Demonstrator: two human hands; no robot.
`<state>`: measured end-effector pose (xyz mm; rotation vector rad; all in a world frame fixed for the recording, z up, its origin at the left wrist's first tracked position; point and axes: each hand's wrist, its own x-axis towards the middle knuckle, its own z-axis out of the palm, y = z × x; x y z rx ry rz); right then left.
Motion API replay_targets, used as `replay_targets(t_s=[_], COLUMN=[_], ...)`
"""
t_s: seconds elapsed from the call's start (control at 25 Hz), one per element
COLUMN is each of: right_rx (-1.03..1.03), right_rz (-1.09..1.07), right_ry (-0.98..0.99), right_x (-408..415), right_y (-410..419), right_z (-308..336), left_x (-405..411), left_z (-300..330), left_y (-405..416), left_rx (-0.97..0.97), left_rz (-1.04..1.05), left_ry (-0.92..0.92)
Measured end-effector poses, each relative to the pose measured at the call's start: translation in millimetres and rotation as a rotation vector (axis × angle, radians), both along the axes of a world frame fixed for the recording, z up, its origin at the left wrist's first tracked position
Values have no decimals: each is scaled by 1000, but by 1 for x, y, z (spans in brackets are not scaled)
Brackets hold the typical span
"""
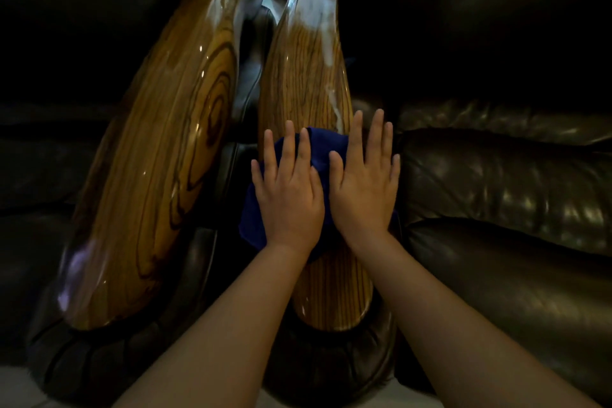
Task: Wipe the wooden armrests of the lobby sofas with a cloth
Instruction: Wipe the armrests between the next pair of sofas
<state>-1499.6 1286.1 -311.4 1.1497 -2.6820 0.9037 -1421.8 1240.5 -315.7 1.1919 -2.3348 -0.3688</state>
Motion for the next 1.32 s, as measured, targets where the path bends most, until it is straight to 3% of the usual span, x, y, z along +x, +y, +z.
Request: replay_targets(t_s=[0.28, 0.68, 1.0, 1.32], right_rx=[-60, 29, 85, 169], right_rz=[78, 54, 24, -159], right_ry=[-84, -80, -144, -53], right_x=[-28, -67, -129, -176], right_y=[-39, -102, -193, -253], right_z=[10, 33, 56, 64], left_x=[-22, -59, -124, -178], left_z=[13, 38, 61, 68], left_y=[-40, -102, -197, -260], left_rx=[-36, 11, 119, 187], left_rz=[-28, -60, -130, -164], left_ry=[-18, -57, -76, -92])
